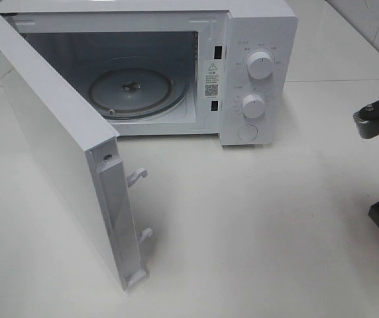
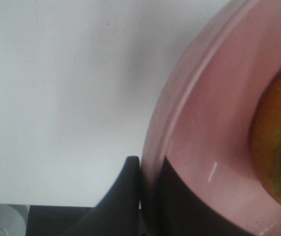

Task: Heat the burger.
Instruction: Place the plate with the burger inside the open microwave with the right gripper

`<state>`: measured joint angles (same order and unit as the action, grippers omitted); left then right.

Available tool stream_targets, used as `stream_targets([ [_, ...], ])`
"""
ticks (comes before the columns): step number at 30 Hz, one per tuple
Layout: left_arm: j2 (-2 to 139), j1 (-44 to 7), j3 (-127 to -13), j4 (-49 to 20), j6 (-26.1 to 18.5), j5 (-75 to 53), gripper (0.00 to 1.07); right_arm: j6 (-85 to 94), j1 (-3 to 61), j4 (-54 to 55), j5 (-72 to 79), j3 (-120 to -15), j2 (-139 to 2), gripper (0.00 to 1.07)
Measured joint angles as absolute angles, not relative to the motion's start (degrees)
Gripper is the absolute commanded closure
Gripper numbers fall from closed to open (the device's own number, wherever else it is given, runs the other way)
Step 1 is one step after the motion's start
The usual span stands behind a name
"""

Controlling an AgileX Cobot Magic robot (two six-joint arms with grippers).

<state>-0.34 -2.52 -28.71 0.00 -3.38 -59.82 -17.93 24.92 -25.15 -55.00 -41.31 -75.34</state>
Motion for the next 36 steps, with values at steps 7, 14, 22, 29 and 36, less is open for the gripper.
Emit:
stream_targets([
  [7,-0.3,-2.5,-28.7,0.0,-3.4,-59.8,0.16,-18.0,29.6,-25.6,-54.9,-41.3,-75.3,1.07],
  [14,-0.3,-2.5,-28.7,0.0,-3.4,-59.8,0.16,-18.0,34.8,-25.8,-55.0,-41.3,-75.3,1.07],
  [22,-0.3,-2.5,-28.7,0.0,-3.4,-59.8,0.16,-18.0,40.0,-26.1,-55.1,-41.3,-75.3,1.06],
  [29,-0.3,-2.5,-28.7,0.0,-3.4,-59.8,0.16,-18.0,45.0,-26.9,-56.1,-41.3,-75.3,1.06],
  [36,-0.3,-2.5,-28.7,0.0,-3.4,-59.8,0.16,-18.0,49.6,-27.3,-56.4,-41.3,-75.3,1.06],
])
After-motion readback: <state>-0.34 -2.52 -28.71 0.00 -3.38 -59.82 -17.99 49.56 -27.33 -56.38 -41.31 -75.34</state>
